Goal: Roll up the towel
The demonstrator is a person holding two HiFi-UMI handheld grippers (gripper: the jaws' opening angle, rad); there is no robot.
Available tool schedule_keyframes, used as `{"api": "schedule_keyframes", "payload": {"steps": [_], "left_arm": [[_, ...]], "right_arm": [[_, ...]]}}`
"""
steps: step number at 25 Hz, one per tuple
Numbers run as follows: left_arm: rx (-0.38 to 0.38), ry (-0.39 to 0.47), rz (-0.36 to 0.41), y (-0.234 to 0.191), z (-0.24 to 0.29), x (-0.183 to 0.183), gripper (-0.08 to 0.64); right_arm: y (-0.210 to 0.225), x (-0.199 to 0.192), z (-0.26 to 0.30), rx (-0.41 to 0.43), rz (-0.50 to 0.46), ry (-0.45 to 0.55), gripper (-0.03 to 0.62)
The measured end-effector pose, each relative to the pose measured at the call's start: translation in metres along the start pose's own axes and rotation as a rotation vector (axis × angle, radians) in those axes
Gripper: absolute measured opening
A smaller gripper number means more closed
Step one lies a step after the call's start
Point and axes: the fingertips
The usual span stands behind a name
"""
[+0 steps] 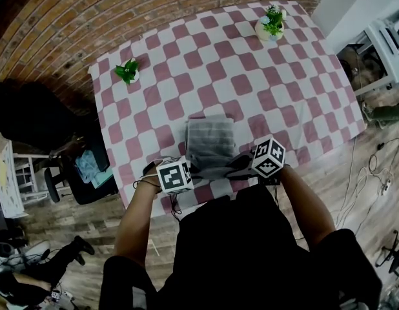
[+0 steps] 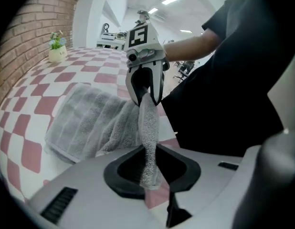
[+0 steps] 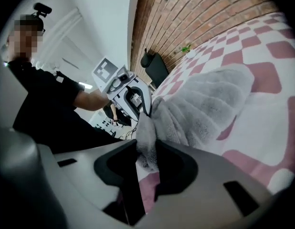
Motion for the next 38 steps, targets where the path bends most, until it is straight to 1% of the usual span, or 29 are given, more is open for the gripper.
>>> {"api": "schedule_keyframes", "payload": {"steps": [3,6,9,11,13,15,16,17,19,21,22,23,24,25,27,28,29,30,31,33,35,36,38], "left_arm": [[0.041,0.070,-0.064,-0.019,-0.006,0.007,0.081],[0.090,0.151,-0.113,-0.038,-0.016,0.016,0.092],[0.127,0.193,-0.138,-0.052,-0.019,0.021,0.096],[0.157,0.221,-0.163,-0.062,-0.021,0.023,0.103],[0.197,0.269,-0.201,-0.074,-0.026,0.028,0.115],[0.235,0.310,-0.233,-0.084,-0.031,0.032,0.127],[0.251,0.317,-0.239,-0.087,-0.032,0.033,0.146],[0.267,0.317,-0.239,-0.090,-0.031,0.033,0.149],[0.296,0.315,-0.241,-0.096,-0.030,0.035,0.161],[0.319,0.322,-0.255,-0.102,-0.030,0.037,0.158],[0.327,0.326,-0.262,-0.105,-0.031,0.038,0.158],[0.331,0.330,-0.270,-0.107,-0.031,0.038,0.156],[0.333,0.334,-0.277,-0.109,-0.032,0.039,0.158],[0.334,0.339,-0.283,-0.110,-0.032,0.040,0.160],[0.333,0.342,-0.285,-0.112,-0.033,0.041,0.160],[0.333,0.339,-0.279,-0.111,-0.033,0.041,0.158],[0.336,0.335,-0.266,-0.110,-0.033,0.041,0.158],[0.344,0.334,-0.243,-0.108,-0.034,0.042,0.156],[0.358,0.338,-0.208,-0.107,-0.036,0.044,0.158],[0.405,0.359,-0.096,-0.100,-0.045,0.050,0.158],[0.448,0.386,0.031,-0.088,-0.055,0.051,0.170],[0.456,0.395,0.083,-0.080,-0.058,0.048,0.196],[0.448,0.383,0.161,-0.062,-0.060,0.039,0.287]], "right_arm": [[0.009,0.010,-0.010,-0.047,0.018,0.076,0.121],[0.020,0.020,-0.022,-0.135,-0.006,0.129,0.129],[0.034,0.027,-0.032,-0.220,-0.007,0.174,0.132],[0.046,0.030,-0.039,-0.304,-0.007,0.199,0.137],[0.058,0.033,-0.048,-0.401,-0.013,0.222,0.141],[0.064,0.033,-0.054,-0.482,-0.041,0.223,0.141],[0.066,0.033,-0.055,-0.511,-0.062,0.215,0.141],[0.066,0.034,-0.056,-0.540,-0.093,0.204,0.143],[0.063,0.041,-0.060,-0.613,-0.201,0.182,0.154],[0.049,0.056,-0.067,-0.686,-0.376,0.171,0.161],[0.036,0.064,-0.067,-0.698,-0.475,0.164,0.161],[0.022,0.070,-0.064,-0.693,-0.573,0.137,0.161],[0.009,0.069,-0.056,-0.683,-0.671,0.078,0.161],[0.002,0.062,-0.047,-0.680,-0.775,-0.011,0.191],[0.008,0.037,-0.027,-0.722,-0.996,-0.233,0.243],[0.015,0.026,-0.021,-0.755,-1.085,-0.338,0.263],[0.023,0.018,-0.017,-0.782,-1.145,-0.425,0.268],[0.030,0.012,-0.015,-0.797,-1.176,-0.487,0.270],[0.036,0.007,-0.014,-0.803,-1.190,-0.523,0.270],[0.047,0.001,-0.013,-0.804,-1.185,-0.531,0.268],[0.051,0.002,-0.014,-0.794,-1.145,-0.500,0.253],[0.052,0.003,-0.014,-0.786,-1.125,-0.488,0.244],[0.055,0.005,-0.016,-0.767,-1.084,-0.471,0.232]]}}
Point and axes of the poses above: the fingertips, and each gripper's own axes: z forward along the fingers, y to its right, x out of its top, and after that the axes turned 12 degrees about -z, right-handed
